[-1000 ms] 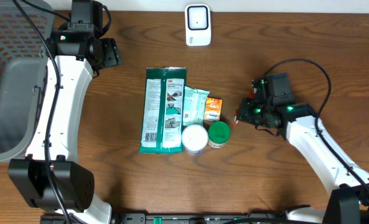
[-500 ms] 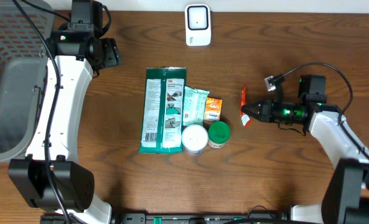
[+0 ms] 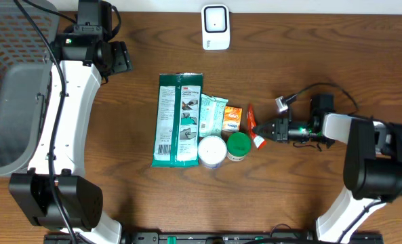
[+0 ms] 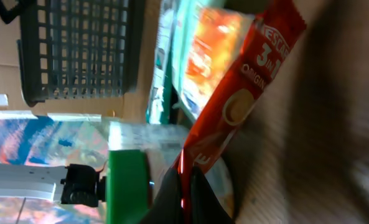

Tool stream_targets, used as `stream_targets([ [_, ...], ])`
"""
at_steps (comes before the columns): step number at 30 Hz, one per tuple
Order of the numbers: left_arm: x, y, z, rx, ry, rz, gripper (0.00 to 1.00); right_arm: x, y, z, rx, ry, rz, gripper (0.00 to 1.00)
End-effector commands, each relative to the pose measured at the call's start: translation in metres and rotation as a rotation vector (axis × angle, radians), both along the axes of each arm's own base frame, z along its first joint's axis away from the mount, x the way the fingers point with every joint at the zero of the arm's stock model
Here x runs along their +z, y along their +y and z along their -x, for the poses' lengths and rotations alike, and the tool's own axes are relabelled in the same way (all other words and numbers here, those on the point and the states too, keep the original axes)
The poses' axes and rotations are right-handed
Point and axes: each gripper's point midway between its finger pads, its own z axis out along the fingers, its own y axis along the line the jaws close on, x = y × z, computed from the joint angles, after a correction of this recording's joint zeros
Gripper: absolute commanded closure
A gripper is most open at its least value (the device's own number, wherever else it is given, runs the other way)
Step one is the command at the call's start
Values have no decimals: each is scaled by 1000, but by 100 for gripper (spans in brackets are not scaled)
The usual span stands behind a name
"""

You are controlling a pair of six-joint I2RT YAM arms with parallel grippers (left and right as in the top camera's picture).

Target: Scan the item barcode

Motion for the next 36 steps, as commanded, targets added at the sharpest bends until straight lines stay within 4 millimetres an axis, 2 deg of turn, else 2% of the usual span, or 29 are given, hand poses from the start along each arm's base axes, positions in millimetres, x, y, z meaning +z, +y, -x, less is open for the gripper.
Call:
stream_targets([
  [1, -1, 1, 0, 0, 7, -10, 17, -4, -11, 1, -42, 47, -4, 99],
  [4, -1, 1, 0, 0, 7, -10, 17, -17, -25, 2, -88, 125, 82, 94],
  [8, -1, 1, 0, -1, 7, -10, 17, -38, -45, 13, -127, 224, 212, 77],
  [13, -1, 1, 0, -1, 7, -10, 17, -42, -55, 14, -152, 251, 235, 59],
  [17, -1, 1, 0, -1, 7, -10, 17, -53, -73, 16, -170, 298, 355, 52],
  [21, -1, 1, 0, 0, 7, -10, 17, -58, -93, 16, -164, 350, 504, 50],
  [25, -1, 1, 0, 0, 7, -10, 17, -50, -109, 10, -147, 378, 625, 49],
  [29, -1, 1, 0, -1, 7, -10, 17, -31, -115, 7, -116, 394, 709, 48],
  [32, -1, 1, 0, 0, 7, -10, 17, -16, -111, 3, -91, 370, 751, 48],
  [36, -1, 1, 0, -1, 7, -10, 17, 13, -97, -13, -70, 249, 803, 48],
])
